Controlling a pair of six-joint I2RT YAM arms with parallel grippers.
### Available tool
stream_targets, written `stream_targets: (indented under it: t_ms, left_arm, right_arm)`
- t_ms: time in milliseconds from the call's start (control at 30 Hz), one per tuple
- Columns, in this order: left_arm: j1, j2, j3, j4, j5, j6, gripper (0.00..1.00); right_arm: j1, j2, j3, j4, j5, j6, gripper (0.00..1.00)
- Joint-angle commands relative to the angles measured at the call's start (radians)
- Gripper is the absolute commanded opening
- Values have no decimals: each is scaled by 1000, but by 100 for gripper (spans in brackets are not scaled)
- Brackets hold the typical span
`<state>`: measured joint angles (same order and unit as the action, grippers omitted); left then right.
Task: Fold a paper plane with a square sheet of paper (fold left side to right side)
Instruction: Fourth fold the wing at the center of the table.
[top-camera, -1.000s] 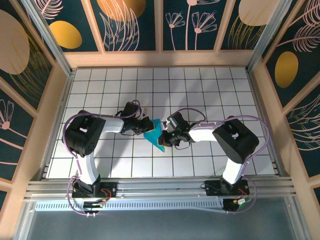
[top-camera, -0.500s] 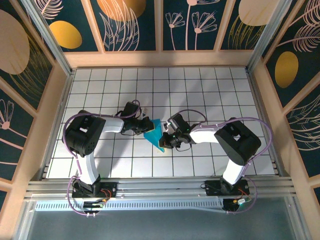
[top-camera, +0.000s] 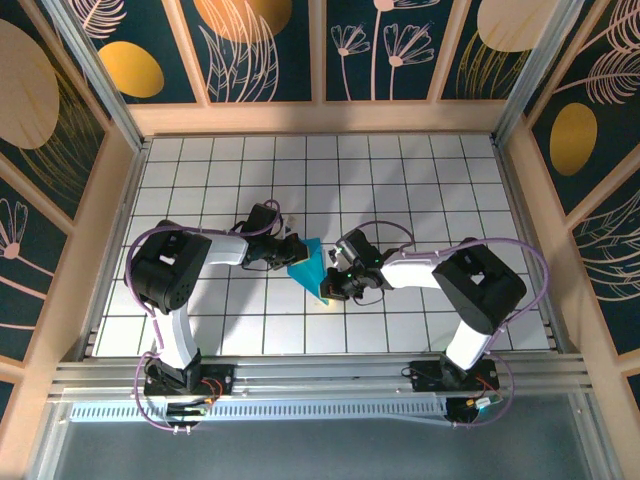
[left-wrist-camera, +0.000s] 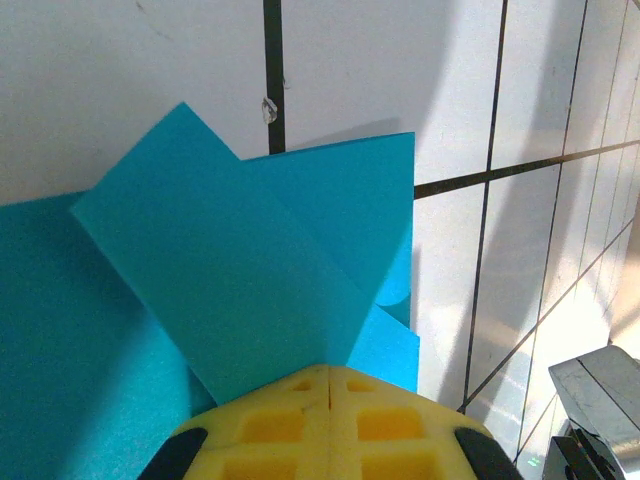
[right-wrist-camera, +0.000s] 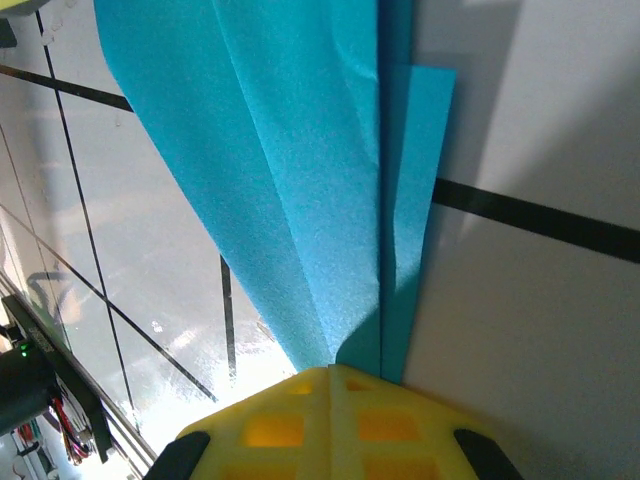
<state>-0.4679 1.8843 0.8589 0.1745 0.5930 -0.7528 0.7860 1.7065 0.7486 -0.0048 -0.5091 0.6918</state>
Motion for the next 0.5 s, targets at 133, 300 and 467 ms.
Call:
stream_targets:
  t_ms: [133, 300, 467]
  left_arm:
    - [9, 58, -14, -96, -133, 22, 0]
    - [9, 62, -13, -97, -133, 24, 0]
    - [9, 61, -12, -99, -134, 26, 0]
  right_arm:
    - [24, -11, -41, -188, 9, 12, 0]
    - [25, -26, -52, -194, 14, 16, 0]
    - [25, -29, -54, -203, 13, 14, 0]
